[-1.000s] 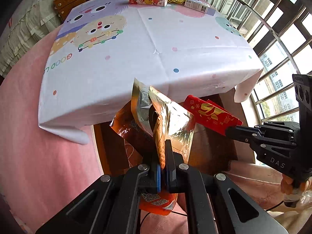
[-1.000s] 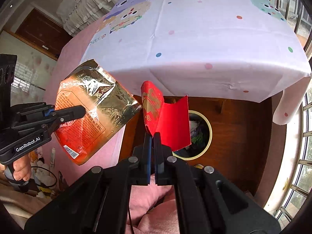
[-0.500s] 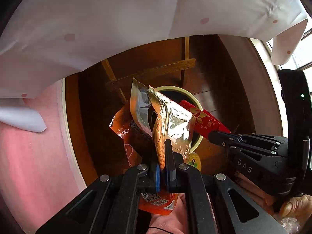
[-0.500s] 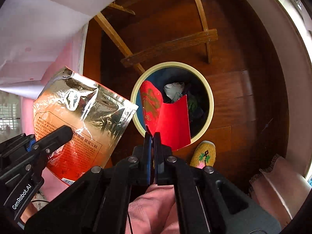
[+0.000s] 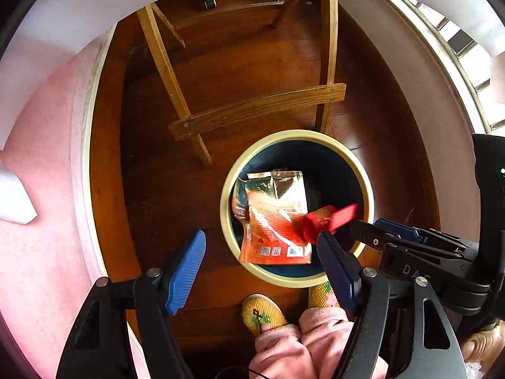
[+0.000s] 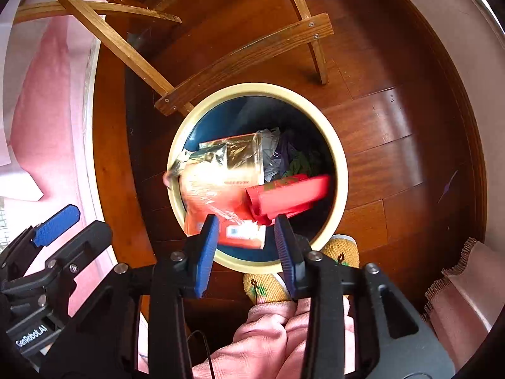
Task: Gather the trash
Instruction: 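Carry the snack bag and red packet over the bin and open both tools, then lift both open tools up away from the bin toward the table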
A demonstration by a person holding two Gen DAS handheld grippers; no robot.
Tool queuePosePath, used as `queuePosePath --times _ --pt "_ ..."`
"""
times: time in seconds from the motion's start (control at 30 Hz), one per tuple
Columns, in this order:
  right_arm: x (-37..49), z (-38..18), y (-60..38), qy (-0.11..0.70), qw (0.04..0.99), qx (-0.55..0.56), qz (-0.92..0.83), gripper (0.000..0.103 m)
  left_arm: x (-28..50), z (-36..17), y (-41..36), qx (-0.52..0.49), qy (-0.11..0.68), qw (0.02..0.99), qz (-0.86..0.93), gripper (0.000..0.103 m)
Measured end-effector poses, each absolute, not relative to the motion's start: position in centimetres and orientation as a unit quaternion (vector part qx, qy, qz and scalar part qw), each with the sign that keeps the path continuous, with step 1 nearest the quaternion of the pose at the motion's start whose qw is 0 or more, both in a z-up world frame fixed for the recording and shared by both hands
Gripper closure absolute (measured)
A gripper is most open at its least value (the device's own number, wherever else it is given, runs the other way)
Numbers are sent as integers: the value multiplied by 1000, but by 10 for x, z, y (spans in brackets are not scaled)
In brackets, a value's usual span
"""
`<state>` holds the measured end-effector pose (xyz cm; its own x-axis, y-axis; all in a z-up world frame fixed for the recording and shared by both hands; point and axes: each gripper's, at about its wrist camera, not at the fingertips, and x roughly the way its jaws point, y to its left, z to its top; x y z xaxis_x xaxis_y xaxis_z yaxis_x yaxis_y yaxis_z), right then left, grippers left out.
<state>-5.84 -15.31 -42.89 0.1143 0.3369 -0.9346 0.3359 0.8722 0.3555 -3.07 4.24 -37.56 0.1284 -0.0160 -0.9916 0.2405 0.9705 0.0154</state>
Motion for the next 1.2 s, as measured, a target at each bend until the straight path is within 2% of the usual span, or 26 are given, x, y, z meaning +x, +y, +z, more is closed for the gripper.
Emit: queuePosePath --times 0.13,0.37,0.8,1.03,1.2 --pt "-51 -426 -140 662 703 260 -4 70 -34 -363 48 81 651 751 -80 29" --pt "-50 -366 -128 650 715 256 -2 65 -11 -319 65 74 637 763 -79 28" --pt "-49 -182 -119 602 765 229 1 59 -18 -117 75 40 567 818 -92 28" --pt "-52 -74 -111 556 800 224 6 57 -27 -5 90 43 514 850 -107 28" --pt "-51 -2 -104 513 834 201 6 57 -29 57 102 43 474 872 -117 28"
